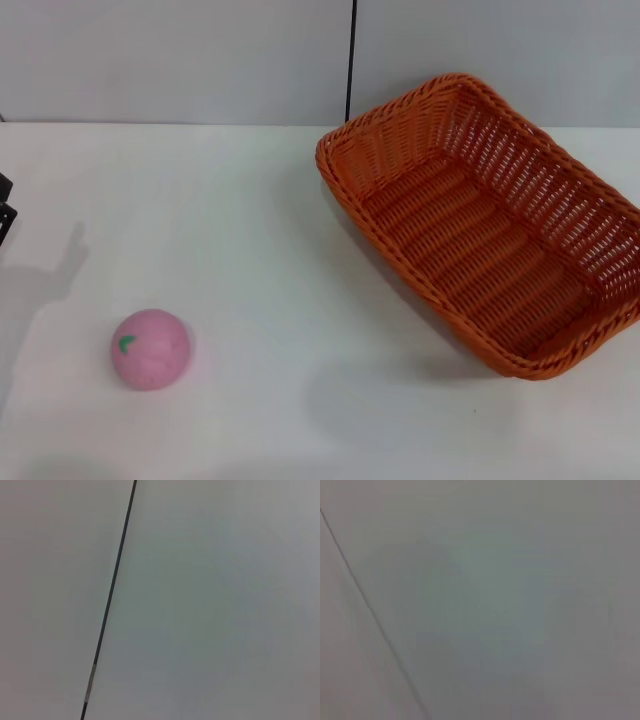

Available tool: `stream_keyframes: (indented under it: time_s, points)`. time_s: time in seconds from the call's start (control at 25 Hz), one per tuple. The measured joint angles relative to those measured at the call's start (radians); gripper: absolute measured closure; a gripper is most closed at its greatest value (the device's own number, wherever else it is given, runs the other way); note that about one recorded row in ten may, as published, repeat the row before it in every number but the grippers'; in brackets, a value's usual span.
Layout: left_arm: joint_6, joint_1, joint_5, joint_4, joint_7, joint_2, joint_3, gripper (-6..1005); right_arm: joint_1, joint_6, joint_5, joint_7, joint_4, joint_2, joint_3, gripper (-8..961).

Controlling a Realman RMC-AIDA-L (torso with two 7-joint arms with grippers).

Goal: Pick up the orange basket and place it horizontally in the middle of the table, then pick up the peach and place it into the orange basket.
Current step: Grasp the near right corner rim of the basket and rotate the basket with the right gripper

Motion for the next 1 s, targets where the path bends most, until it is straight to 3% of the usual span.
stream_keyframes:
  time_s: [0.08,0.12,0.16,0.28,0.32,0.36,0.52,0.6,1.0]
  points:
    - [-0.001,0.002,0.000,-0.001,-0.011,0.000,0.000,186,0.045,-0.058,-0.141,0.166,-0.078,-0.028,0.043,333]
    - [-0.001,0.002,0.000,-0.001,-0.011,0.000,0.000,186,0.104,-0.132,-0.272,0.279,-0.111,-0.061,0.091,334]
    - [-0.001,0.003,0.000,0.001,-0.018,0.000,0.000,186,0.104,-0.132,-0.272,0.279,-0.111,-0.061,0.091,334]
    - [-0.002,0.004,0.003,0.001,-0.021,0.000,0.005,186,0.202,-0.232,-0.475,0.403,-0.117,-0.113,0.160,337]
    - [-0.002,0.004,0.005,0.002,-0.022,0.000,0.007,186,0.263,-0.264,-0.608,0.466,-0.113,-0.139,0.168,337]
    - [-0.002,0.005,0.005,0.002,-0.022,0.000,0.008,186,0.263,-0.264,-0.608,0.466,-0.113,-0.139,0.168,338]
    - [0.001,0.008,0.008,0.004,-0.022,0.000,0.010,186,0.383,-0.303,-0.823,0.511,-0.062,-0.163,0.125,341]
    - [0.000,0.010,0.008,0.004,-0.022,0.000,0.010,186,0.397,-0.296,-0.842,0.512,-0.048,-0.164,0.113,343]
    - [0.000,0.032,0.008,0.019,-0.022,-0.002,0.011,185,0.455,-0.167,-0.866,0.524,0.088,-0.141,0.006,350]
